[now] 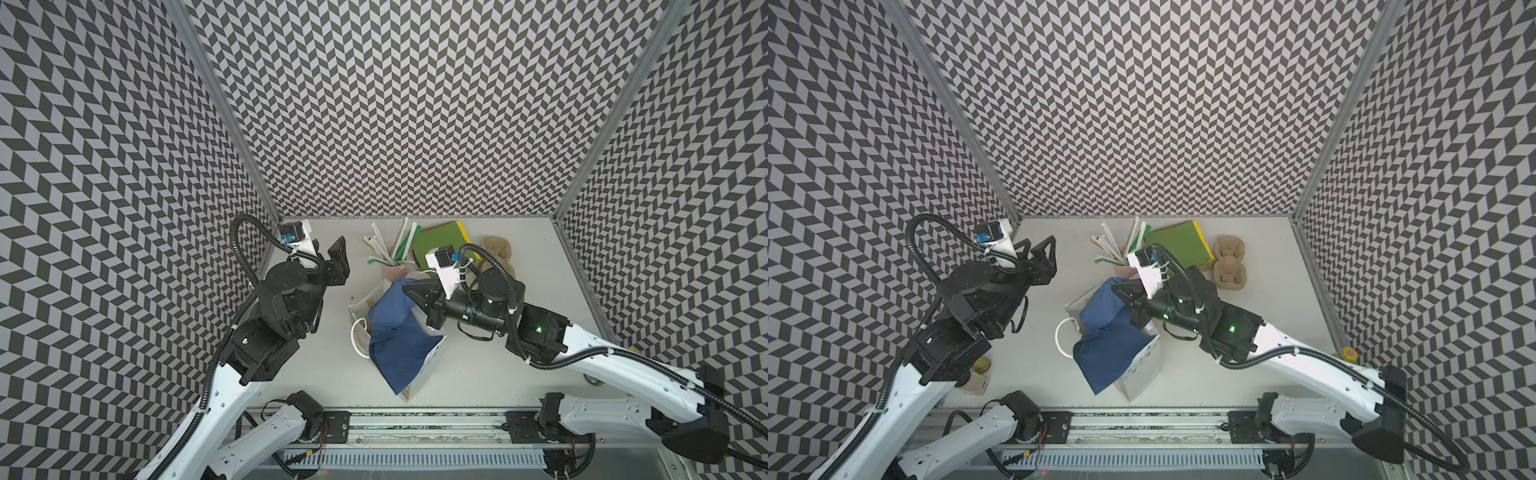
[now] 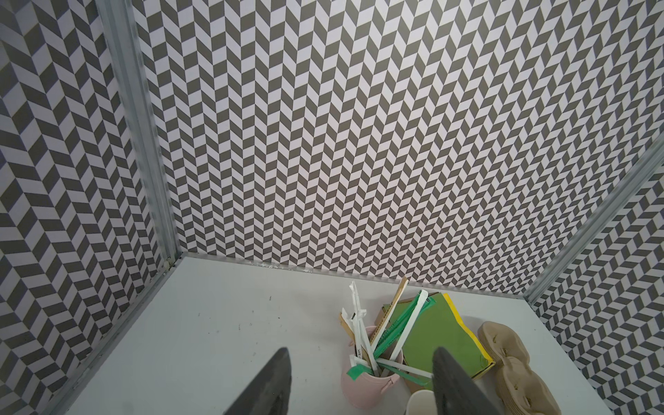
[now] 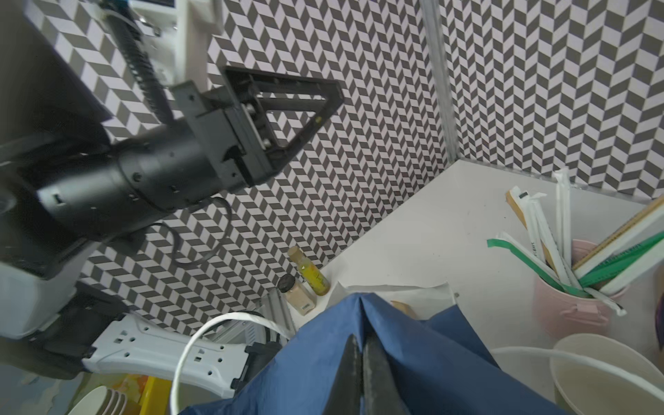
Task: Pack a coffee takeout order
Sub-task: Place the napkin in the takeout bag.
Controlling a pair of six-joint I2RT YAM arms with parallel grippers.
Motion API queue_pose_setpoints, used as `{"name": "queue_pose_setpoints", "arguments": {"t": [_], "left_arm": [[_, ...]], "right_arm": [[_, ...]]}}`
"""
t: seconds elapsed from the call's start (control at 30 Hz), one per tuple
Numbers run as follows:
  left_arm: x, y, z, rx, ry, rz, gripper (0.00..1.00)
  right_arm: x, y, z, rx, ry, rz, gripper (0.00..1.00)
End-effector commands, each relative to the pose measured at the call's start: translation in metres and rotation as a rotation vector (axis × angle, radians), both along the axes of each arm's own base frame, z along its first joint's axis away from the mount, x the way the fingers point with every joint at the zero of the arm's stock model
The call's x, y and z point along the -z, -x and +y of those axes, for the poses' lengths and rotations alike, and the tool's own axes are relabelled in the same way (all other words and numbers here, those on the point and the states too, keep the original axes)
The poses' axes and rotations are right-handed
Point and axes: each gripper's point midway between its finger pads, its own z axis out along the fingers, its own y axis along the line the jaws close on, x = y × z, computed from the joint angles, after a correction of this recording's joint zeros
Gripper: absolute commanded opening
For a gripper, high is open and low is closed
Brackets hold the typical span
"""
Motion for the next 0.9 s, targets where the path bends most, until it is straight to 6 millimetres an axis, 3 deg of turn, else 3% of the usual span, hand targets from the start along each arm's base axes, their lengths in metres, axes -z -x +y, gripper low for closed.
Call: {"name": "queue_pose_setpoints", "arguments": {"t": [0.0, 0.27, 0.47, 0.6, 0.63, 0.73, 0.87], "left_arm": [[-0.002, 0.001, 0.005, -0.019, -0.002, -0.012, 0.63], [-0.003, 0.001, 0.005, -0.018, 0.004, -0.016, 0.63], [0.000, 0.001, 0.004, -0.013, 0.006, -0.012, 0.62], [0.005, 0.000, 0.002, -0.006, 0.005, -0.002, 0.62], [0.005, 0.000, 0.002, -0.005, 0.005, 0.000, 0.62], [0.008, 0.000, 0.001, -0.005, 0.004, 0.002, 0.63], [0.007, 0.002, 0.004, -0.012, 0.011, -0.006, 0.63]], "right_arm": [[-0.006, 0.004, -0.002, 0.033, -0.051, 0.000, 0.00], [0.034, 0.043, 0.028, 0.023, 0.092, 0.000, 0.00], [0.077, 0.035, 0.022, 0.146, 0.196, 0.030, 0.00], [0.096, 0.032, 0.027, 0.169, 0.281, 0.077, 0.00], [0.096, 0.031, 0.028, 0.176, 0.292, 0.091, 0.01], [0.083, 0.038, 0.037, 0.119, 0.301, 0.084, 0.24], [0.046, 0.051, 0.041, 0.052, 0.244, 0.095, 0.33]]}}
